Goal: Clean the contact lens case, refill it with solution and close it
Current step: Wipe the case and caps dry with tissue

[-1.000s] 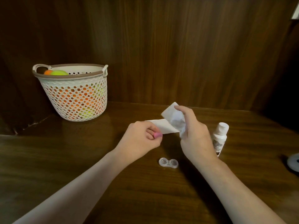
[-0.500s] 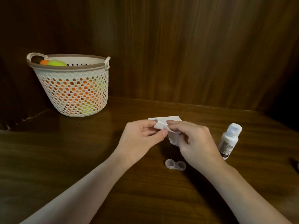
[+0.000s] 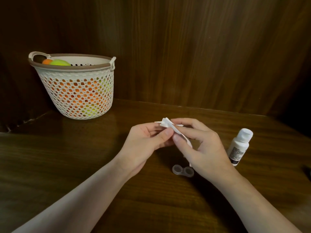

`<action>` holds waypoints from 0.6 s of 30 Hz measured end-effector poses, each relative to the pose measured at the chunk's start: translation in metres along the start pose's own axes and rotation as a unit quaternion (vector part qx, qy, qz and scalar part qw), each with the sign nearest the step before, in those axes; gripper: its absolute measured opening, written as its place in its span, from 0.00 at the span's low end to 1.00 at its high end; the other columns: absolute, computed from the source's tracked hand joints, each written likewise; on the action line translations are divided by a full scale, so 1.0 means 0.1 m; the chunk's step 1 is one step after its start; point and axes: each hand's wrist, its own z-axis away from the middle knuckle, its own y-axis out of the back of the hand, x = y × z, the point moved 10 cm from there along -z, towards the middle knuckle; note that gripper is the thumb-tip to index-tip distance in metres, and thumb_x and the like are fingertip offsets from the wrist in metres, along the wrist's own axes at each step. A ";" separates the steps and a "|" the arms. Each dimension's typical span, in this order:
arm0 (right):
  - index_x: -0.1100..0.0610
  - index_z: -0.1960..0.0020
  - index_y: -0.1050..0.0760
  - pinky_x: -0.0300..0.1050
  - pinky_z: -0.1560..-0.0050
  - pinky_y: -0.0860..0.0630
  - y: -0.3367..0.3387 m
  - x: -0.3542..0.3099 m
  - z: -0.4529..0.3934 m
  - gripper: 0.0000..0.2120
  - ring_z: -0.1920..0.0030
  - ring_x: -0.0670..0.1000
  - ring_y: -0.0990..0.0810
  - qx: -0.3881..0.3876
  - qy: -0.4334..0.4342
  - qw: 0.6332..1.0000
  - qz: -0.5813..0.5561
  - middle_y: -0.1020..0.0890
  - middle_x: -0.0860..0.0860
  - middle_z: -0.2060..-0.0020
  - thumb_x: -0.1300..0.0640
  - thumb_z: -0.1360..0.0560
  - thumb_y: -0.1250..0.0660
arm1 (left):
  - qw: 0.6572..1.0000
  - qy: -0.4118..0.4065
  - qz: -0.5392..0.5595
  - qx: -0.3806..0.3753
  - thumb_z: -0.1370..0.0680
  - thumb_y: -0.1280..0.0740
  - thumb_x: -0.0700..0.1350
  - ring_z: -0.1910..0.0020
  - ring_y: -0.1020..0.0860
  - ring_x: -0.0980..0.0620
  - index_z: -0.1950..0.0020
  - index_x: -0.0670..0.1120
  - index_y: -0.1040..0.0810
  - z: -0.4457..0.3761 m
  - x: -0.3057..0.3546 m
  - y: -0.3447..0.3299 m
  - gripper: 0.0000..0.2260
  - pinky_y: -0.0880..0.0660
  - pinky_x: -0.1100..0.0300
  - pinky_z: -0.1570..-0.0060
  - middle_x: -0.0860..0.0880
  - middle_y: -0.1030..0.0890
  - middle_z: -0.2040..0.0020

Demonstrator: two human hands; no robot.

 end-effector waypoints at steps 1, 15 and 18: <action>0.42 0.34 0.15 0.51 0.31 0.23 0.02 -0.01 0.00 0.15 0.30 0.40 0.24 0.009 0.006 1.000 0.010 0.19 0.33 0.35 0.55 0.17 0.29 | 1.000 0.008 0.024 -0.003 0.23 0.27 0.45 0.37 0.14 0.47 0.36 0.44 0.14 0.00 -0.02 -0.01 0.16 0.16 0.56 0.42 0.45 0.12 0.39; 0.42 0.48 0.12 0.40 0.41 0.18 0.22 0.00 -0.01 0.08 0.38 0.41 0.16 0.071 0.000 0.993 -0.094 0.13 0.34 0.44 0.47 0.27 0.24 | 0.997 0.044 0.056 -0.042 0.22 0.27 0.45 0.45 0.13 0.48 0.40 0.42 0.12 0.02 -0.03 -0.10 0.13 0.17 0.58 0.47 0.41 0.13 0.41; 0.40 0.49 0.13 0.40 0.40 0.21 0.28 -0.06 0.02 0.08 0.39 0.43 0.17 0.104 0.019 0.994 -0.025 0.13 0.33 0.49 0.45 0.28 0.23 | 0.997 0.035 0.056 -0.029 0.22 0.27 0.46 0.46 0.13 0.49 0.40 0.41 0.12 0.03 0.00 -0.10 0.14 0.17 0.59 0.48 0.42 0.12 0.42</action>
